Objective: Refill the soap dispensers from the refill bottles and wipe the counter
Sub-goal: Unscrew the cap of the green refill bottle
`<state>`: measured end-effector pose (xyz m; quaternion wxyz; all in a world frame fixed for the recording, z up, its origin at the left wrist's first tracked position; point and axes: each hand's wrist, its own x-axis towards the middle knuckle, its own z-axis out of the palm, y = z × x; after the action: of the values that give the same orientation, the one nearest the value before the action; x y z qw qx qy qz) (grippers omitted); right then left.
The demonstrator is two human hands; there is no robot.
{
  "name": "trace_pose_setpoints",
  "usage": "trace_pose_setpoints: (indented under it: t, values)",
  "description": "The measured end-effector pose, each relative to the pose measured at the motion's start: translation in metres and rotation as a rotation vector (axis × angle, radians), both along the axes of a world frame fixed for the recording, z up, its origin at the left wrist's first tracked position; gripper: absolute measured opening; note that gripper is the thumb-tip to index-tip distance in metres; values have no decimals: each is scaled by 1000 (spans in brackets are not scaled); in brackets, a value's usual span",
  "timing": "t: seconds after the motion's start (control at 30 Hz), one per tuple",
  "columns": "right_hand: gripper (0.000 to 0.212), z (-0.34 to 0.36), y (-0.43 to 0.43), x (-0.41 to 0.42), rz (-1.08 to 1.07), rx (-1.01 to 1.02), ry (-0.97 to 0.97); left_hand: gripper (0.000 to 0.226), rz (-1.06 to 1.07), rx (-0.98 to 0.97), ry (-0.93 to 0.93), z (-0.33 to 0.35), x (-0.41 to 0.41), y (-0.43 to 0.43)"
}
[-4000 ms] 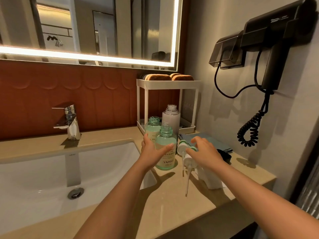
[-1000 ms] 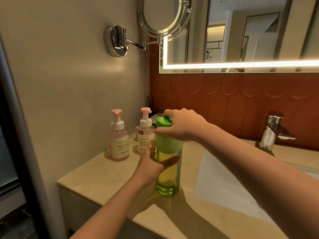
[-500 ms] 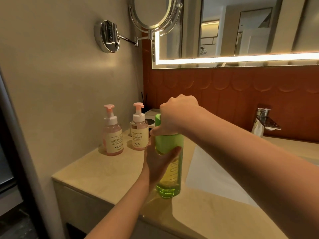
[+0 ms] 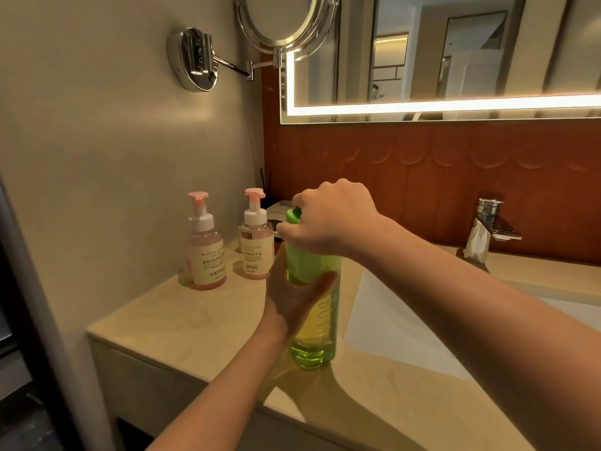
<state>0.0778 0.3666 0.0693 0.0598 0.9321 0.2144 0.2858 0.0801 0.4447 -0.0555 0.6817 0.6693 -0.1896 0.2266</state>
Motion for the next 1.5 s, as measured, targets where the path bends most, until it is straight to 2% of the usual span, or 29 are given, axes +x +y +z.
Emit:
trace_pose_setpoints:
  t: [0.1,0.2,0.33,0.47,0.53,0.6,0.73,0.8,0.83,0.93,1.0,1.1,1.2,1.27,1.3,1.4,1.43,1.5]
  values:
    - [54,2,-7,-1,108,36,84,75,-69,-47,38,2,-2,3]
    - [48,2,-21,-4,274,91,271,95,-140,-78,104,1,-3,5]
    - [47,13,-28,-5,344,141,606,98,-175,-126,110,0,-4,3]
    - [61,38,-32,-9,280,-3,807,99,-172,-106,79,-1,-2,3]
    - [72,43,-30,-14,211,-33,837,99,-174,-118,94,-1,-4,3]
    - [80,42,-23,-18,113,2,769,101,-177,-103,106,-1,-7,3]
    - [85,22,-3,-21,-134,-65,421,97,-142,-80,125,-3,-6,3]
    - [78,11,2,-16,-138,-105,253,100,-122,-77,134,-3,-4,3]
    - [72,10,1,-13,-108,-96,234,100,-125,-79,129,-2,-3,3]
    - [52,24,-6,-13,40,-45,470,96,-159,-86,95,0,-3,3]
    - [49,37,-14,-12,130,-34,668,93,-188,-114,111,-2,-2,4]
    - [67,42,-22,-6,192,-35,818,94,-170,-120,116,-2,0,4]
    - [88,37,-25,-10,202,104,927,77,-162,-117,101,-2,-1,5]
    - [89,33,-23,-16,187,189,887,79,-176,-100,106,-3,-3,5]
    - [87,30,-21,-19,139,175,787,87,-174,-76,113,-5,-4,5]
    - [81,24,-6,-25,-79,-44,294,103,-124,-44,160,-8,-2,7]
    - [77,23,-1,-24,-114,-94,187,105,-105,-33,167,-7,-1,6]
    - [70,22,5,-18,-128,-148,122,99,-85,-17,126,-9,3,6]
